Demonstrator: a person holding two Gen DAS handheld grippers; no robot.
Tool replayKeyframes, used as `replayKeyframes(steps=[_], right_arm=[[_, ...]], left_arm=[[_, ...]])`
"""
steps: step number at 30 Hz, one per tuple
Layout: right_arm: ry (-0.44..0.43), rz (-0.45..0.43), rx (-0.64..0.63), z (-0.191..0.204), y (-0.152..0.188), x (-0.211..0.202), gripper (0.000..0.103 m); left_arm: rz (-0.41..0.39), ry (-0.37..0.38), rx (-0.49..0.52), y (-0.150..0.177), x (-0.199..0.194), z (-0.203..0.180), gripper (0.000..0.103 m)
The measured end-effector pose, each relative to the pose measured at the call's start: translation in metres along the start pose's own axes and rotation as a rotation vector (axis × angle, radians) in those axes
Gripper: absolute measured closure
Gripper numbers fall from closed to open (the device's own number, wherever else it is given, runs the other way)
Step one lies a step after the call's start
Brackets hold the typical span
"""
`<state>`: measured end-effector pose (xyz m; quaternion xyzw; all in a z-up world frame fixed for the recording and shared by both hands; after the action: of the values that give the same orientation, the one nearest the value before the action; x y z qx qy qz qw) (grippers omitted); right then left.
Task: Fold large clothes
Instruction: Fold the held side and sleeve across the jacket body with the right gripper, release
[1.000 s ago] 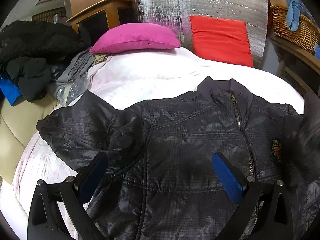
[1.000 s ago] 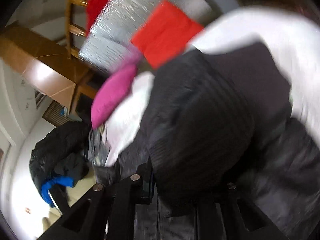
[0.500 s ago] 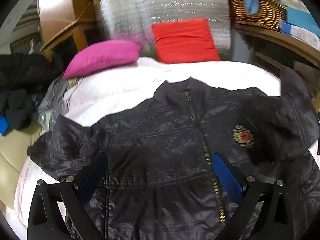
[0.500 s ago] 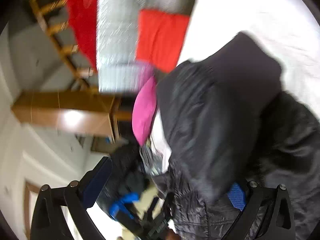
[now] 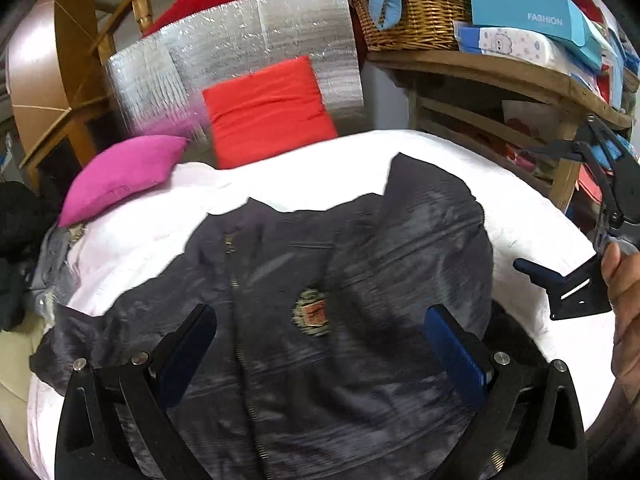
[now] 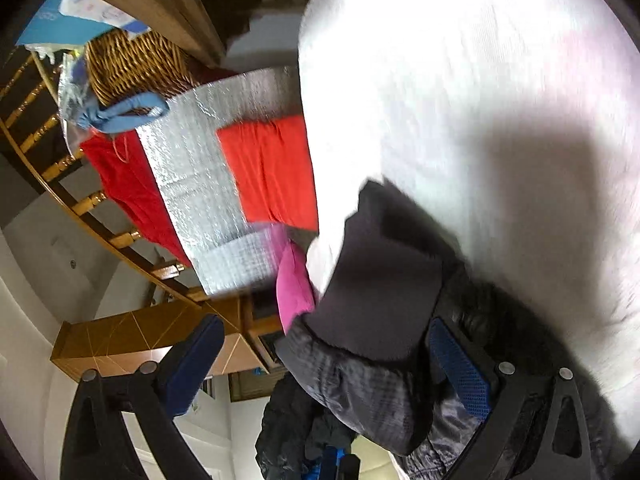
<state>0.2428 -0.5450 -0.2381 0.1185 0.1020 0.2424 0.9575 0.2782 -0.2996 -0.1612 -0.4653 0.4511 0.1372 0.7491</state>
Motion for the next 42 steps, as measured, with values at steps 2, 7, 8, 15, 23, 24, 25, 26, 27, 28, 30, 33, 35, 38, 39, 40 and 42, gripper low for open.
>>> replayKeyframes(steps=[2,7,8,15,23,24,25,26,27,28,30,33,35,38,39,40,42], right_arm=[[-0.008,-0.019,0.010,0.003,-0.010,-0.019,0.000],[-0.025,-0.055,0.037,-0.001,-0.026,-0.050,0.000],[-0.011,-0.052,0.038,-0.001,-0.030,-0.056,0.000],[0.058,-0.006,0.028,-0.005,-0.037,-0.040,0.000],[0.106,0.053,0.019,-0.010,-0.043,-0.009,0.000],[0.112,0.054,0.012,-0.009,-0.042,-0.007,0.000],[0.122,0.060,-0.005,-0.006,-0.041,-0.003,0.003],[0.136,0.067,-0.023,-0.003,-0.039,0.000,0.007],[0.160,0.072,-0.046,0.000,-0.037,0.004,0.012],[0.201,0.073,-0.072,0.003,-0.035,0.008,0.022],[0.280,0.075,-0.121,0.006,-0.032,0.018,0.032],[0.279,0.115,-0.107,-0.003,-0.031,0.032,0.037],[0.269,0.111,-0.093,-0.008,-0.032,0.034,0.044],[0.246,0.095,-0.095,-0.007,-0.034,0.030,0.044],[0.247,0.090,-0.099,-0.005,-0.035,0.028,0.044],[0.253,0.081,-0.110,-0.003,-0.036,0.026,0.044],[0.266,0.071,-0.123,0.001,-0.038,0.024,0.044]], left_arm=[[0.018,0.000,-0.005,-0.003,0.006,-0.005,0.000],[0.073,0.065,-0.014,0.002,0.019,-0.019,0.030],[0.087,0.065,-0.005,0.002,0.021,-0.023,0.047],[0.115,0.144,-0.016,-0.008,0.034,-0.029,0.090],[0.116,0.024,-0.150,-0.006,0.052,0.048,0.100],[0.131,0.004,-0.178,-0.001,0.056,0.065,0.101],[0.152,-0.013,-0.215,0.005,0.060,0.084,0.101],[0.172,-0.033,-0.246,0.011,0.062,0.098,0.101],[0.203,-0.048,-0.288,0.019,0.065,0.116,0.101],[0.216,-0.033,-0.309,0.024,0.064,0.125,0.101],[0.193,0.011,-0.281,0.026,0.052,0.128,0.101],[0.115,0.005,-0.128,0.023,0.026,0.092,0.082],[0.074,0.051,-0.044,0.020,0.016,0.068,0.020],[-0.010,0.095,0.048,0.020,0.003,0.028,0.012],[-0.009,0.108,0.089,0.021,0.003,0.015,0.012],[-0.007,0.114,0.114,0.020,0.004,0.006,0.012],[-0.010,0.104,0.153,0.021,0.009,-0.013,0.012]])
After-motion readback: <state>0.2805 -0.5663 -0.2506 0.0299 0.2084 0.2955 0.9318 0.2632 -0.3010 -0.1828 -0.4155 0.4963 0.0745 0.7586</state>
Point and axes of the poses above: each gripper's, at about its wrist camera, not at the fingertips, and x roughly the way its jaws point, z to its left, y to its underside, the point moved 3 cm from there along x, roughly the way its jaws point, and after that the axes turned 13 degrees about z, right-handed, at the moved point
